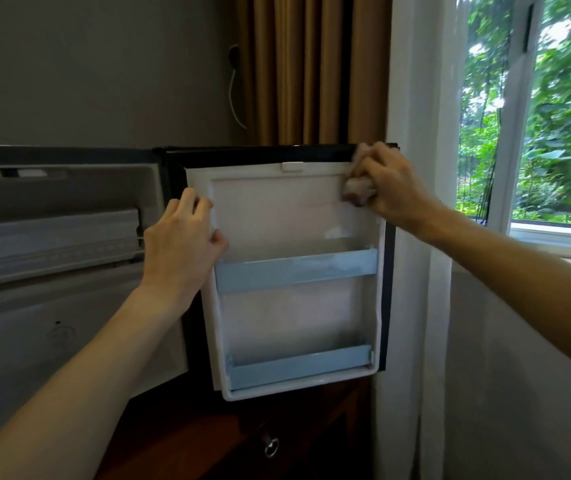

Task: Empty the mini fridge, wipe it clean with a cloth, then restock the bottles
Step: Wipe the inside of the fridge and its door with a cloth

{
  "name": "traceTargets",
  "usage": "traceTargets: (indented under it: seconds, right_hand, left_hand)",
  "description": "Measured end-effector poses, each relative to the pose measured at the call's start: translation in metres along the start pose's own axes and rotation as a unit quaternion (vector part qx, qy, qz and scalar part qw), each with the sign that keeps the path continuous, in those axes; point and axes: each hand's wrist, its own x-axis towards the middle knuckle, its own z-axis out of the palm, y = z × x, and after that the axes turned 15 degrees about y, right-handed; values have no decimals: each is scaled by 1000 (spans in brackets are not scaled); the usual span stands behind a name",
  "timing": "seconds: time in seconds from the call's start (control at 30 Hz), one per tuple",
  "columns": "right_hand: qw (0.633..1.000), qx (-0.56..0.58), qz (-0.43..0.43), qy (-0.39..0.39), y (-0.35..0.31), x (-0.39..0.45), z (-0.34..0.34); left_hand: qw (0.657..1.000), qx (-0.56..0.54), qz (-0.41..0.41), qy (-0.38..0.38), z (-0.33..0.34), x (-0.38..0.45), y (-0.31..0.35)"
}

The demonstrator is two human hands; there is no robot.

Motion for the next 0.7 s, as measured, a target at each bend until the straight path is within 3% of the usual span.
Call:
traceTargets:
  seconds: [0.13,0.43,0.7]
  right_hand:
    - [998,13,69,1,16,-3,-7]
    - [999,49,-5,-9,-47,22,32]
    - [998,32,60,13,32,-7,-6]
  left_hand:
    - [1000,-5,-6,-6,0,0,3]
    - [1000,12,17,-3,-1,1,3]
    - [999,30,13,-9,-4,3,8]
